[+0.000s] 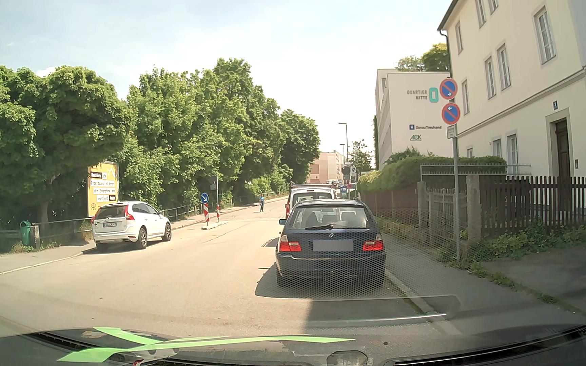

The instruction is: Follow the waypoints while adhering to traffic rules and regulations

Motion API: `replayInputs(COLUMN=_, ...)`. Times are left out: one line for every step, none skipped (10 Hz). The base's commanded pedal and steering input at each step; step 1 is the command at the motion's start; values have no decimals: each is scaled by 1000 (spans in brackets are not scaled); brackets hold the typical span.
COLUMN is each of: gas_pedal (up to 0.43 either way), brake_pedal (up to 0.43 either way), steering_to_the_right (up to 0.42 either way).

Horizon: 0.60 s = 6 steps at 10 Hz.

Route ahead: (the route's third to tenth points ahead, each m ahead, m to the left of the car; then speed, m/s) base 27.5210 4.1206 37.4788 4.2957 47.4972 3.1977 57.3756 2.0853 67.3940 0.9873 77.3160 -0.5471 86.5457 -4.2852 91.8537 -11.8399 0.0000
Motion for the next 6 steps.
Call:
replayInputs(gas_pedal=0, brake_pedal=354, steering_to_the_right=-352)
replayInputs(gas_pedal=0, brake_pedal=348, steering_to_the_right=-381)
replayInputs(gas_pedal=0, brake_pedal=348, steering_to_the_right=-398)
replayInputs(gas_pedal=0, brake_pedal=341, steering_to_the_right=-409)
replayInputs(gas_pedal=0, brake_pedal=335, steering_to_the_right=-409)
replayInputs(gas_pedal=0, brake_pedal=329, steering_to_the_right=-411)
